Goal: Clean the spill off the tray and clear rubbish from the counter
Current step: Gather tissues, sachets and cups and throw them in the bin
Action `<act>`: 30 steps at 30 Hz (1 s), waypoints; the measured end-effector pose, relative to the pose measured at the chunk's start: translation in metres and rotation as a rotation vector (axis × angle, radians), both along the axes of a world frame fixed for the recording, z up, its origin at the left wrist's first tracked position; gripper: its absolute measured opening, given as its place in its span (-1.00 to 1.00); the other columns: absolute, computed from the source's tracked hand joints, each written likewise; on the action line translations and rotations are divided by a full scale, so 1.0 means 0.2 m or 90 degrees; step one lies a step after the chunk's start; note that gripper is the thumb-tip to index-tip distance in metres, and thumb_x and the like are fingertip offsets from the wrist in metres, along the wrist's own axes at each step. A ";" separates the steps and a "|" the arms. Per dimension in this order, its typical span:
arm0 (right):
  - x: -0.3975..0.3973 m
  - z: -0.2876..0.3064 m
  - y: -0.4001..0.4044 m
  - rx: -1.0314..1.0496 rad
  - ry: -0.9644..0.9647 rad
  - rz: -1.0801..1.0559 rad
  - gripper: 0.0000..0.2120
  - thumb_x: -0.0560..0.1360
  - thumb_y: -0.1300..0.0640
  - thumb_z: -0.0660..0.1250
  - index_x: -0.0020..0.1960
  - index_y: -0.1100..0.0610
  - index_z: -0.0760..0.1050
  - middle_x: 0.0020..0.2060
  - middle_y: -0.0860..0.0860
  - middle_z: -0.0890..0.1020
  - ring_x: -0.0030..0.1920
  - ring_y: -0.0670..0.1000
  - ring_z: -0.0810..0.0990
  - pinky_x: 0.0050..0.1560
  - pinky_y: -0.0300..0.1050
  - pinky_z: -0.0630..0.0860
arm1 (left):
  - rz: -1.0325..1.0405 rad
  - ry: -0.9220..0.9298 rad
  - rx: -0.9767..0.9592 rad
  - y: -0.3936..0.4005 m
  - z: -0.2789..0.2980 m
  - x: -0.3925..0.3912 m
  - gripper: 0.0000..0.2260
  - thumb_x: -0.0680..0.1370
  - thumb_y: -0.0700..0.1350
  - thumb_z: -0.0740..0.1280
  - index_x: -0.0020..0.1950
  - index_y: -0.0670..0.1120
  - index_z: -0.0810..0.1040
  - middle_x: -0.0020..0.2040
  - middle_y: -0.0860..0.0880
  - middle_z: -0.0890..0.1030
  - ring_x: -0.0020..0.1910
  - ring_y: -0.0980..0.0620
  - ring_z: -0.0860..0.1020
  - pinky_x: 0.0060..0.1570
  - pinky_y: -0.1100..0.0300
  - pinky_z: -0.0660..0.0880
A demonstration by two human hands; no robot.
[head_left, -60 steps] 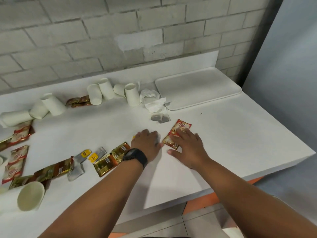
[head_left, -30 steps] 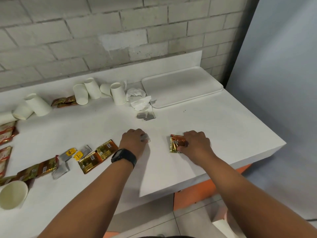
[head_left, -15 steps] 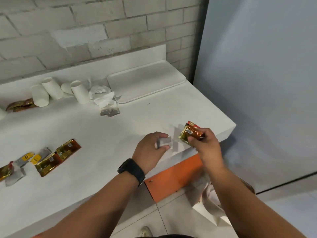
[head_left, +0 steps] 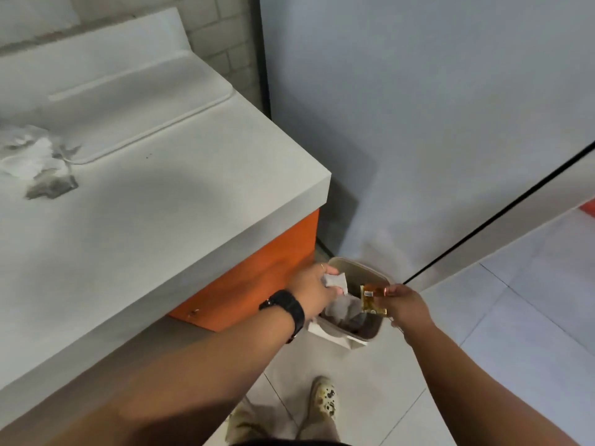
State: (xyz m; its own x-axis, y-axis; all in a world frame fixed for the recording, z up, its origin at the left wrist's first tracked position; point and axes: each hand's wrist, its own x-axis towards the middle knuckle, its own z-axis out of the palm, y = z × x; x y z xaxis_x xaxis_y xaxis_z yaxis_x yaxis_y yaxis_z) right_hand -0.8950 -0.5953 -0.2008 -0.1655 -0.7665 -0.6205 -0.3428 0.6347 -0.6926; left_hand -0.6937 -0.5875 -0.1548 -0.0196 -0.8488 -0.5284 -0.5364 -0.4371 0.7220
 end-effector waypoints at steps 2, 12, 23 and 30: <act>-0.06 -0.03 -0.03 0.011 -0.037 0.020 -0.82 0.43 0.22 0.43 -0.02 0.03 0.54 -0.20 0.07 0.60 -0.23 0.05 0.54 -0.23 -0.09 0.47 | -0.018 0.032 0.065 -0.05 -0.06 -0.06 -0.55 0.43 -0.07 0.44 0.31 0.06 0.45 0.21 0.02 0.57 0.14 0.00 0.55 0.16 0.14 0.50; -0.25 -0.16 -0.03 0.003 -0.040 0.033 -0.91 0.51 0.13 0.38 0.01 0.04 0.54 -0.05 0.08 0.61 -0.07 0.06 0.58 -0.03 -0.13 0.44 | -0.005 -0.001 0.163 -0.01 -0.13 -0.08 -0.50 0.59 -0.06 0.29 0.50 -0.02 0.24 0.41 -0.02 0.40 0.37 -0.08 0.41 0.27 0.20 0.34; 0.12 0.13 -0.17 -0.119 -0.063 0.219 -0.93 0.54 0.07 0.32 -0.01 -0.05 0.57 -0.09 -0.03 0.67 -0.09 -0.04 0.66 -0.13 -0.22 0.48 | 0.111 -0.023 -0.046 0.07 0.14 0.11 -0.65 0.59 0.00 0.25 0.38 0.06 0.39 0.35 0.07 0.45 0.31 0.07 0.43 0.21 0.20 0.33; 0.54 0.38 -0.21 -0.270 -0.110 0.344 -0.82 0.46 0.18 0.43 -0.15 -0.11 0.58 -0.33 -0.20 0.64 -0.19 -0.11 0.59 0.01 -0.13 0.52 | 0.122 -0.007 -0.145 0.15 0.41 0.33 -0.70 0.57 -0.07 0.30 0.30 -0.01 0.48 0.19 0.05 0.57 0.16 0.12 0.52 0.19 0.26 0.39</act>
